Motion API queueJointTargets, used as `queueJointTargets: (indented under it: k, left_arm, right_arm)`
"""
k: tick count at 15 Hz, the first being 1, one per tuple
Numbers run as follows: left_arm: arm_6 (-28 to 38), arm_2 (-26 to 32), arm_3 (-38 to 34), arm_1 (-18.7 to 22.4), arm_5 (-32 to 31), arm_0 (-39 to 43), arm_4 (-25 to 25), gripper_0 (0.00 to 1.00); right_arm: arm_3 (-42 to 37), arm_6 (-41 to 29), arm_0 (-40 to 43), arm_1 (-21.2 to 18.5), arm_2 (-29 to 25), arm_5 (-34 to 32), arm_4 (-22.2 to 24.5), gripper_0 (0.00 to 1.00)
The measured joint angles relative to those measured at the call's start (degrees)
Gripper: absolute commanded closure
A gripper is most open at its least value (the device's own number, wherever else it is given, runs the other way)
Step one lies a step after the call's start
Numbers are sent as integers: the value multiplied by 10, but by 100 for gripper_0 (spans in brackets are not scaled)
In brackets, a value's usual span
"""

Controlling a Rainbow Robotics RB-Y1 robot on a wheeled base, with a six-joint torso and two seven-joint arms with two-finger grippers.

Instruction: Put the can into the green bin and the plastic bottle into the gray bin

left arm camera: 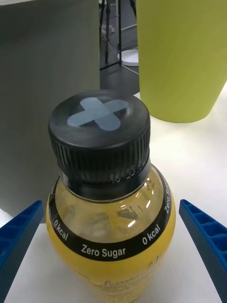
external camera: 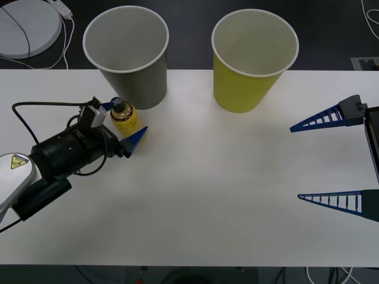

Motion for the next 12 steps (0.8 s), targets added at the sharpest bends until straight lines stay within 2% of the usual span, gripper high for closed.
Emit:
queueJointTargets:
  k: [7, 8, 9, 10, 11, 12]
  left_arm:
    - [14, -1, 10, -4, 0, -10, -1, 0]
    - [15, -1, 10, -4, 0, -10, -1, 10]
    - [15, 0, 10, -4, 0, -10, -1, 70]
    - [15, 0, 10, -4, 0, -10, -1, 91]
    - [15, 0, 10, -4, 0, -10, -1, 100]
    - [15, 0, 10, -4, 0, -10, -1, 100]
  right_arm:
    - [0, 0, 0, 0, 0, 0, 0, 0]
    - [0, 0, 0, 0, 0, 0, 0, 0]
    - [0, 0, 0, 0, 0, 0, 0, 0]
    - [0, 0, 0, 0, 0, 0, 0, 0]
    - [0, 0, 0, 0, 0, 0, 0, 0]
    - [0, 0, 0, 0, 0, 0, 0, 0]
